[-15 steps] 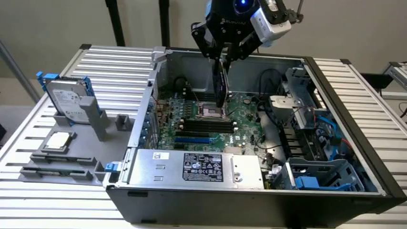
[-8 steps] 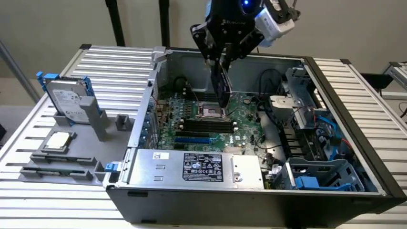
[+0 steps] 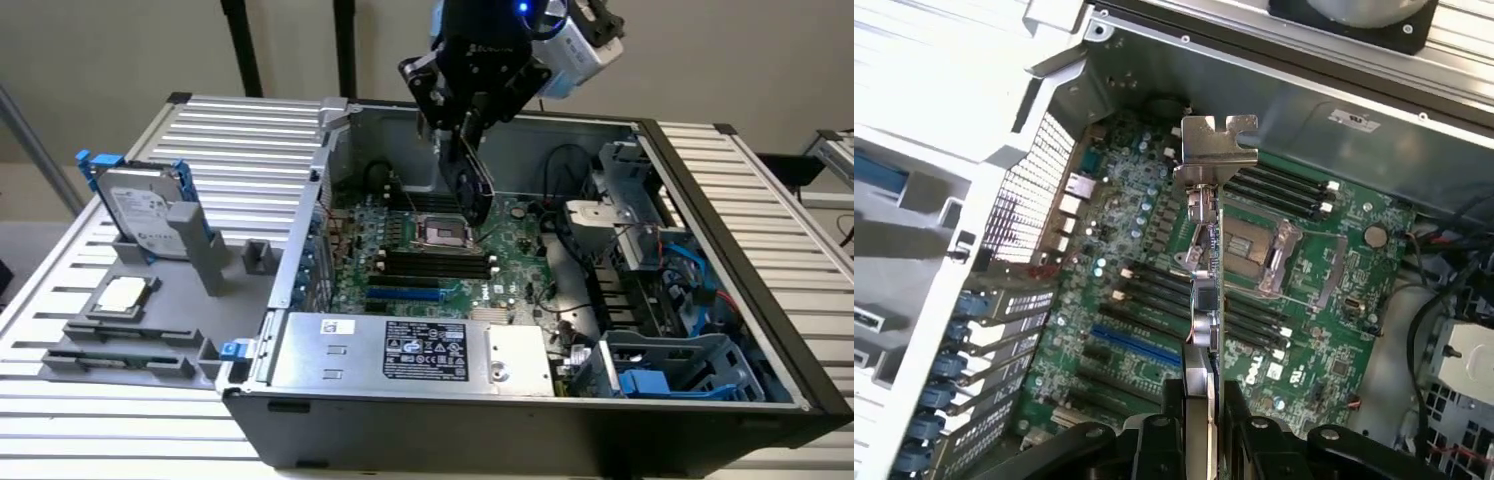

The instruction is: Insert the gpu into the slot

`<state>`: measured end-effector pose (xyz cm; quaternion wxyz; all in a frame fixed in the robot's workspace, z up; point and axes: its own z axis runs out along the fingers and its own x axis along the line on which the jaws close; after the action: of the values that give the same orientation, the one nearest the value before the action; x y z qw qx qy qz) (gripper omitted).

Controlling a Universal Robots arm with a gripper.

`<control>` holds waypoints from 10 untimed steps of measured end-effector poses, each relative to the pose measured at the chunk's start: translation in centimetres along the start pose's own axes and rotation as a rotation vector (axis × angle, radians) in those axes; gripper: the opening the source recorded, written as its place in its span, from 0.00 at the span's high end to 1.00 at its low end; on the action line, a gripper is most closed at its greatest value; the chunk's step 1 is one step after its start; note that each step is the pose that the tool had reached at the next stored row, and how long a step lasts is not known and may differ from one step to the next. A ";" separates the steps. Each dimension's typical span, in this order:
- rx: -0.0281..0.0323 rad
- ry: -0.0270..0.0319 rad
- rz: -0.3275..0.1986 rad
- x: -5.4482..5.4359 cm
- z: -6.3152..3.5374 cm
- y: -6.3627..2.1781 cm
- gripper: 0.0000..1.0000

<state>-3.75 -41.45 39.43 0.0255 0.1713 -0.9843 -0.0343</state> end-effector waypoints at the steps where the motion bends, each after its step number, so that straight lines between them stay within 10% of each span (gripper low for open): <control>1: 0.0009 0.0010 -0.018 0.0 0.03 0.00 0.74; 10: 0.0086 0.0094 -0.181 0.0 0.27 -0.02 0.74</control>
<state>-3.75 -41.45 39.17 0.0262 0.2598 -0.9648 -0.0315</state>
